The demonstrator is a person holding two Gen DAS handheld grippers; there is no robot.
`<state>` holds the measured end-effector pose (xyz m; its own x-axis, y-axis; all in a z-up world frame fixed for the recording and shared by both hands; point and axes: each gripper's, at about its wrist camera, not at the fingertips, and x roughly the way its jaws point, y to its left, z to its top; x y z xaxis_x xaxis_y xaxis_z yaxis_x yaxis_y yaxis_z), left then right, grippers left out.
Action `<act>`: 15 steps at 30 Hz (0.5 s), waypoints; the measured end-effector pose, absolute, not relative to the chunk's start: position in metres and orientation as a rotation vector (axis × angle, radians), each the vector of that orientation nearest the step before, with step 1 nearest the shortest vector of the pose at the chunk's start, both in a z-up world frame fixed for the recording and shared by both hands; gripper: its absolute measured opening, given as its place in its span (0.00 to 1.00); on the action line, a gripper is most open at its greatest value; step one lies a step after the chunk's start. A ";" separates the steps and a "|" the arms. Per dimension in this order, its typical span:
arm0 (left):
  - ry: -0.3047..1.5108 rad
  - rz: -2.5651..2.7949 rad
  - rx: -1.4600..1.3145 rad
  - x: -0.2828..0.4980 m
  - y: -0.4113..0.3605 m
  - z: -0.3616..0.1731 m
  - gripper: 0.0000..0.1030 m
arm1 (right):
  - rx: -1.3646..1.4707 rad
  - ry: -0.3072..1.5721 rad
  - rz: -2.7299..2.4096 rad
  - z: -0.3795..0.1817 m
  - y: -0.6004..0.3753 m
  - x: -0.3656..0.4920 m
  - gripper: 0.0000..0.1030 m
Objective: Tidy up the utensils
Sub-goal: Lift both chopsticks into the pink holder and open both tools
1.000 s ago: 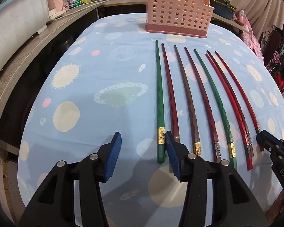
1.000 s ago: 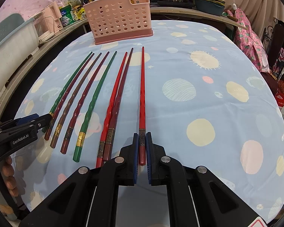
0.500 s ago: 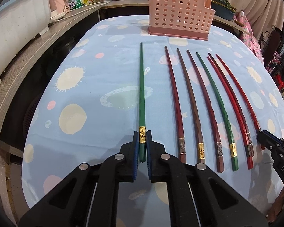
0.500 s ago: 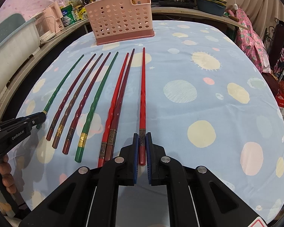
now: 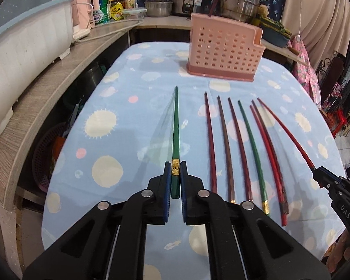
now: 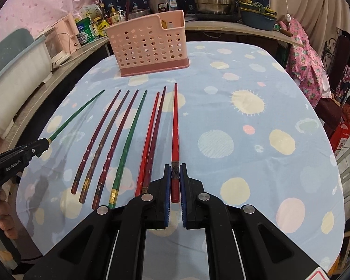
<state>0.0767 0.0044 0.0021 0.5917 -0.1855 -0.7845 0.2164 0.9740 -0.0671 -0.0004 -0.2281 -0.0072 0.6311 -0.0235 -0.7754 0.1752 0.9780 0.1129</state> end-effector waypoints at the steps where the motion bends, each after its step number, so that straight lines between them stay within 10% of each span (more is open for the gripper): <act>1: 0.898 -0.235 0.033 0.078 0.005 0.007 0.07 | 0.186 0.868 -0.116 -0.001 -0.231 0.001 0.07; 15: 0.688 -0.264 -0.043 0.134 -0.001 0.119 0.07 | 0.208 0.591 -0.128 0.116 -0.279 0.051 0.07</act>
